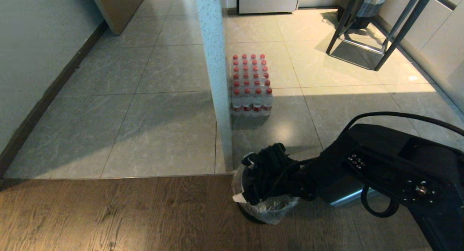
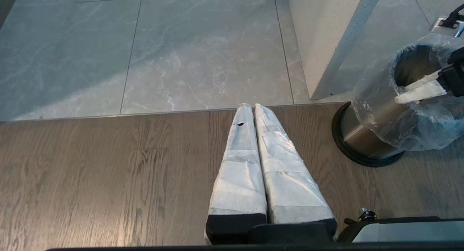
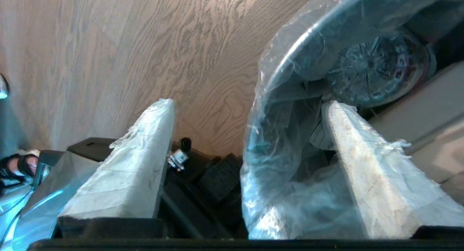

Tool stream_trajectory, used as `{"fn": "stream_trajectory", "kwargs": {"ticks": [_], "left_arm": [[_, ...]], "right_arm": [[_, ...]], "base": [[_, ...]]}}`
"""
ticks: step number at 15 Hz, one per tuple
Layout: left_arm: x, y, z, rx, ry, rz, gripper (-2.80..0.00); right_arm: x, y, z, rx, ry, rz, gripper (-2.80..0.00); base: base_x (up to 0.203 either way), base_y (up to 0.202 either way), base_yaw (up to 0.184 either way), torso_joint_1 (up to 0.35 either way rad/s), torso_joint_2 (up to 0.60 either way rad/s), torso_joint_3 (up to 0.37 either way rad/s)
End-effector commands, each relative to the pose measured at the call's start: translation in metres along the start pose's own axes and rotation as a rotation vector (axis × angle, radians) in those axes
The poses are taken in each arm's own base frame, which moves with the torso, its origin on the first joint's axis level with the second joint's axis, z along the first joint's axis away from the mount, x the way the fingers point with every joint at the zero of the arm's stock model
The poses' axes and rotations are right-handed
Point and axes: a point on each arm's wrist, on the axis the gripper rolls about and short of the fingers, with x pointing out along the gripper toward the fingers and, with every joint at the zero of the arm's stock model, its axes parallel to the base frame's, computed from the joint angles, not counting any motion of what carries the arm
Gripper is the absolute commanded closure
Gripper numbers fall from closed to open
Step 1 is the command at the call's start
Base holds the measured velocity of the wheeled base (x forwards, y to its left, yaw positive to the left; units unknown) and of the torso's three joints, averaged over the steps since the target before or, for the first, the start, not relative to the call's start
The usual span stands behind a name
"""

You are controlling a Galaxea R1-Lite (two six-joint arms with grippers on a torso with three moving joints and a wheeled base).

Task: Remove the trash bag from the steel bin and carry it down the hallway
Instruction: Pick up the trash bag

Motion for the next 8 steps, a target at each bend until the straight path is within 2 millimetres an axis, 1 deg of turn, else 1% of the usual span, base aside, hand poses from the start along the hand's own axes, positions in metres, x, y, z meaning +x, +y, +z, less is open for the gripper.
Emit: {"fn": "stream_trajectory", "kwargs": {"ticks": [1, 8], "left_arm": [[0.0000, 0.0000, 0.0000, 0.000, 0.000, 0.000, 0.00], [0.0000, 0.0000, 0.0000, 0.000, 0.000, 0.000, 0.00]], "right_arm": [[0.0064, -0.0017, -0.0034, 0.001, 0.007, 0.001, 0.00], [0.0066, -0.0019, -0.0041, 0.000, 0.012, -0.004, 0.00]], "base": [[0.000, 0.000, 0.000, 0.000, 0.00, 0.000], [0.000, 0.000, 0.000, 0.000, 0.00, 0.000]]}}
